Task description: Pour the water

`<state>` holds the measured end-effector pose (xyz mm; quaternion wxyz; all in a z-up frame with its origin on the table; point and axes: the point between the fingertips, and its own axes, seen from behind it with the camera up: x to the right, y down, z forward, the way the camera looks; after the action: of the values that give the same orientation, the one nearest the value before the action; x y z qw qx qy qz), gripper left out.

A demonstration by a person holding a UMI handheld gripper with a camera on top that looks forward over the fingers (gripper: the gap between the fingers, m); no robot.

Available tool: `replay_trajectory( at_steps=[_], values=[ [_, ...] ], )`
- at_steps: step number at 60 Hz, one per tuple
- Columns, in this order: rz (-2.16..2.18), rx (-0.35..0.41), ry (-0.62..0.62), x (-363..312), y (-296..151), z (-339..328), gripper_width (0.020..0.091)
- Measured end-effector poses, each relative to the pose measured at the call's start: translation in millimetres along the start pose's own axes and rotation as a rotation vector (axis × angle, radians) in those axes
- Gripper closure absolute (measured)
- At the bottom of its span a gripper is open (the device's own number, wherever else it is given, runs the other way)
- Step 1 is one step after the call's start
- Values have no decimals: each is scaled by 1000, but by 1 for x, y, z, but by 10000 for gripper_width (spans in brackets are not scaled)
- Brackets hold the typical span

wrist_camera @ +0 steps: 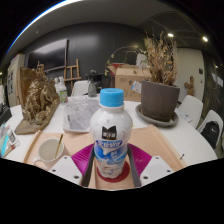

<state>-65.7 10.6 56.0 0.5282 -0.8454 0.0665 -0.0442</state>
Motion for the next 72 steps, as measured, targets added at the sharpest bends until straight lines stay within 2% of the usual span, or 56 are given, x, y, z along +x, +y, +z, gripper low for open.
replay_trajectory(
  at_steps=[3, 4, 6, 7, 10, 20, 33, 48, 59, 72],
  values=[
    [3, -16, 2, -1, -1, -5, 264],
    [5, -19, 3, -2, -1, -7, 239],
    [8, -26, 3, -3, -2, -14, 284],
    [10, -29, 4, -3, -3, -18, 284],
    [8, -39, 4, -4, -7, -31, 238],
    [6, -81, 17, -14, -16, -96, 251],
    [-18, -82, -3, -35, -26, -217, 247],
    [-80, -135, -21, -56, -3, -341, 248],
    [-81, -151, -20, -60, 4, -386, 253],
    [-108, -155, 12, -52, 7, -400, 255]
  ],
)
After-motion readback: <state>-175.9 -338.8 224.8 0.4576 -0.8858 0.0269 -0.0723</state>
